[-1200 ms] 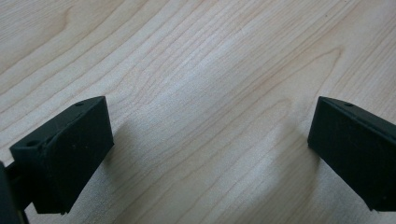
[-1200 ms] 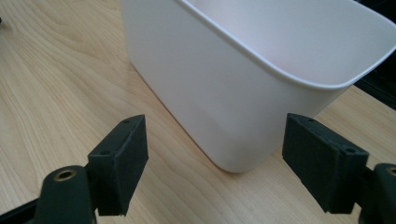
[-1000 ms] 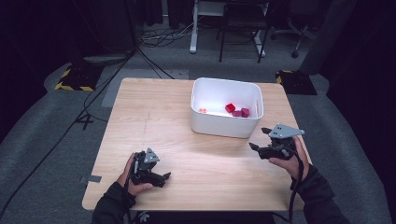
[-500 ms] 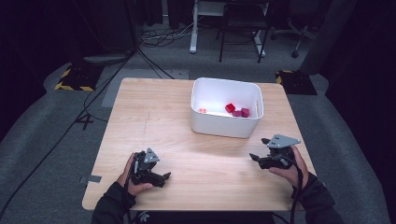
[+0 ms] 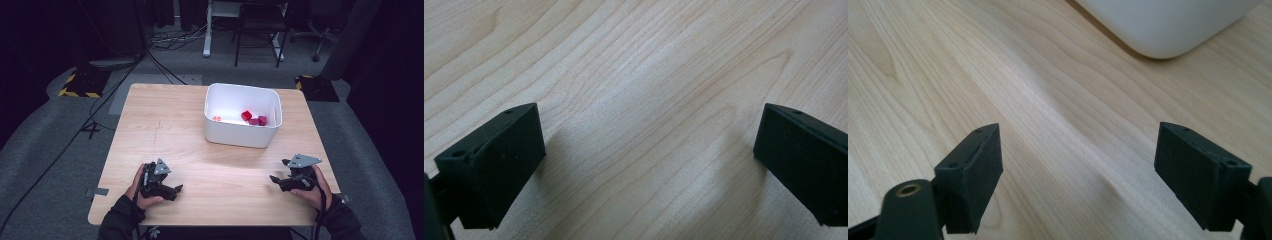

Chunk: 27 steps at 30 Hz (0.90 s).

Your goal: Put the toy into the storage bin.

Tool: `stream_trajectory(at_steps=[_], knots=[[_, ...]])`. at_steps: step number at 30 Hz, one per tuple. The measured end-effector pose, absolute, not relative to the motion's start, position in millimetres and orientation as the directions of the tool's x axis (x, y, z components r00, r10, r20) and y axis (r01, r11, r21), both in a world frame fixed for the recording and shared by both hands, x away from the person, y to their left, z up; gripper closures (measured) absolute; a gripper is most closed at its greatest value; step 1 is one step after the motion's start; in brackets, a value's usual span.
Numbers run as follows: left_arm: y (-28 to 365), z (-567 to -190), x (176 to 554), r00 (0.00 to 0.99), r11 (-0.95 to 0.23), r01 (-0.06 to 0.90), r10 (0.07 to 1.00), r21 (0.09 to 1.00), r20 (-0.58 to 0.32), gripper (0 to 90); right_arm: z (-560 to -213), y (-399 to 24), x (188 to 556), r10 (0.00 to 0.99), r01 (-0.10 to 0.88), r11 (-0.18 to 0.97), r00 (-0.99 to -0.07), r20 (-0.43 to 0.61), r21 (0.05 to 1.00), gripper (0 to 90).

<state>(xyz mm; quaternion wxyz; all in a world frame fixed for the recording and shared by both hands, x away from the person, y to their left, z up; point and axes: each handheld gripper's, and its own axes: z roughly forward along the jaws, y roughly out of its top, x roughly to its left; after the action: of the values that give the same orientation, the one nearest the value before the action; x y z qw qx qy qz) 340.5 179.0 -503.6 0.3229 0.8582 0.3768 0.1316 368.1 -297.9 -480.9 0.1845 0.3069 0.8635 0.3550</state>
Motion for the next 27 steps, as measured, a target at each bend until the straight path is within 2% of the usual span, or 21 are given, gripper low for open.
stream_trajectory(at_steps=[7,20,27], knots=[[179.0,-503.6,340.4,0.681,-0.507,0.562,0.732,0.653,-0.018,0.3,-486.8,-309.9,363.6,0.681,0.428,0.522,-0.730,-0.059,0.738,19.5],[178.6,-504.0,339.3,0.675,-0.496,0.575,0.737,0.651,-0.034,0.3,-498.2,-329.1,352.6,0.706,0.461,0.509,-0.707,-0.046,0.727,19.3],[178.7,-503.9,339.3,0.674,-0.496,0.577,0.737,0.649,-0.036,0.3,-503.2,-343.0,347.8,0.736,0.492,0.450,-0.677,0.002,0.745,17.9]])
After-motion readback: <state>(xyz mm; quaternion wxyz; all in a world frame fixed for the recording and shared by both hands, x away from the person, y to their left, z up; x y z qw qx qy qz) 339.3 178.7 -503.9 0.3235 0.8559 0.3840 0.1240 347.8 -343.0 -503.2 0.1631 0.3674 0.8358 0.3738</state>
